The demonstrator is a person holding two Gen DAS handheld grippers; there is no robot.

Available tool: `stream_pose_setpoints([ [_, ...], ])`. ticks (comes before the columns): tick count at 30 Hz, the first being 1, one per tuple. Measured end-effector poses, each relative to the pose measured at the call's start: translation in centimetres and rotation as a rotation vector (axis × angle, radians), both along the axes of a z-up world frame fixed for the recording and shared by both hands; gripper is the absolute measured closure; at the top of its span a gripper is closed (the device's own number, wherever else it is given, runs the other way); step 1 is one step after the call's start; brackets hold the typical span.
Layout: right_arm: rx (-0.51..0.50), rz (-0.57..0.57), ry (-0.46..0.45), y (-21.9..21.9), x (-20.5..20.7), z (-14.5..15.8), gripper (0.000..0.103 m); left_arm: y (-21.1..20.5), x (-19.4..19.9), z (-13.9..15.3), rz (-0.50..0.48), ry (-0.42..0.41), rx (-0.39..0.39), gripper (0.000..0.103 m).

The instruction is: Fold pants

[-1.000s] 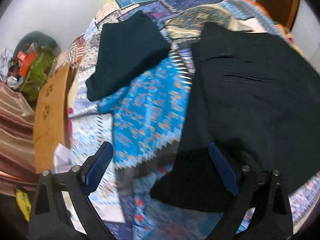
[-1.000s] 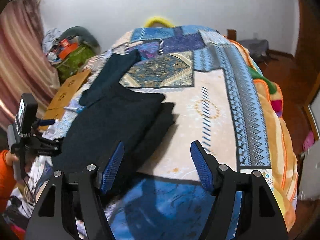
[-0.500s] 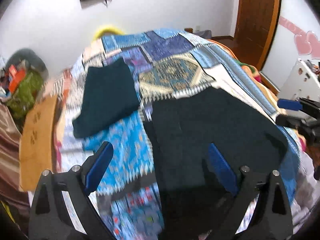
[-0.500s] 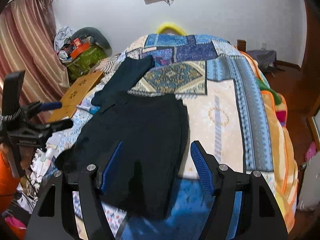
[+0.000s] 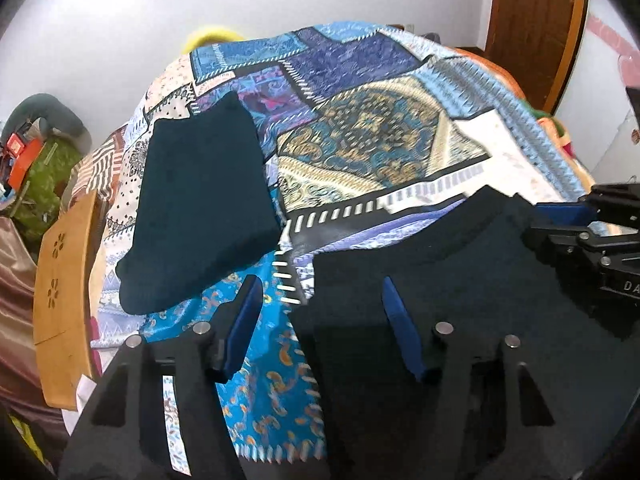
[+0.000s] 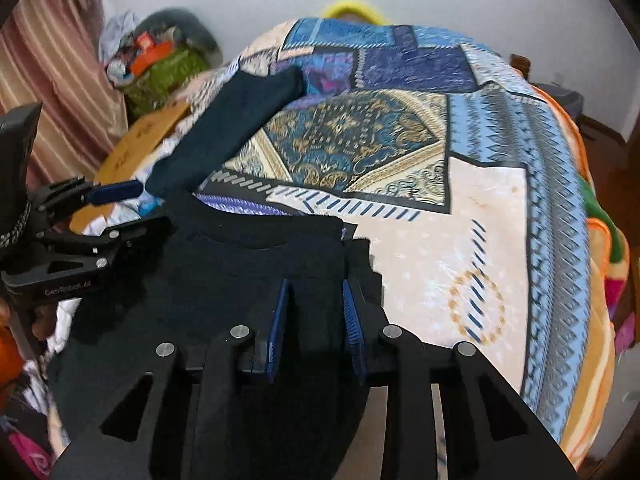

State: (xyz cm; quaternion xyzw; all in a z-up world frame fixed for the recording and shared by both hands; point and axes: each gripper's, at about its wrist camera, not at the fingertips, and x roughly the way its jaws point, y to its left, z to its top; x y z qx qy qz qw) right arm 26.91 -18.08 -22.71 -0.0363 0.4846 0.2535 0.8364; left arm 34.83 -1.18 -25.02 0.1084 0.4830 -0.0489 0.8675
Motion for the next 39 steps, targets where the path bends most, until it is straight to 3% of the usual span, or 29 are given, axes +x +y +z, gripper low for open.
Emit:
stream_pose_setpoints([
  [5,-0.003,-0.018,-0.017,-0.5,0.1,-1.1,0.088,2.6,1.6,-1.8,0.105,-0.016,0.070,0.041],
  [7,-0.011,-0.015,-0.013,-0.4,0.3,-1.0,0.088,4.4,2.5,-2.3,0.132,0.048,-0.031,0.041],
  [8,-0.022,-0.014,-0.015,-0.4,0.2,-0.7,0.088,4.9,2.6,-2.2,0.145,0.056,-0.041,0.042],
  [11,-0.054,-0.041,-0.036,-0.7,-0.2,1.1,0.083,5.4,1.7,-0.5,0.133,0.029,0.013,0.042],
  [14,-0.038,-0.055,-0.056,-1.2,-1.2,3.1,0.083,5.3,-0.7,2.4,0.081,-0.007,-0.035,0.042],
  [17,0.019,-0.045,-0.073,-1.7,-3.5,5.4,0.069,4.4,-3.3,4.8,0.028,-0.032,-0.087,0.038],
  [19,0.031,-0.035,-0.091,-1.5,-5.0,6.3,0.051,3.4,-5.3,5.9,-0.016,-0.033,-0.124,0.031],
  [23,0.027,0.006,-0.085,-0.8,-8.1,6.3,0.048,1.4,-8.2,5.9,-0.100,-0.002,-0.161,0.027],
  [26,0.012,0.039,-0.048,-0.3,-10.1,4.8,0.048,0.0,-10.3,4.2,-0.128,0.027,-0.106,0.027],
  [29,-0.040,0.056,-0.023,-0.1,-11.7,2.6,0.048,-0.2,-12.6,1.9,-0.128,0.047,0.000,0.026],
  [31,-0.011,0.030,-0.035,-0.8,-12.7,2.2,0.048,0.7,-14.4,1.4,-0.119,0.029,-0.005,0.025],
  [36,-0.010,-0.023,-0.063,-1.9,-13.6,2.8,0.048,3.3,-17.3,1.2,-0.027,-0.003,0.005,0.024],
  [39,-0.018,-0.049,-0.062,-3.0,-14.3,2.9,0.048,5.0,-17.9,-0.1,0.041,0.034,0.075,0.024],
])
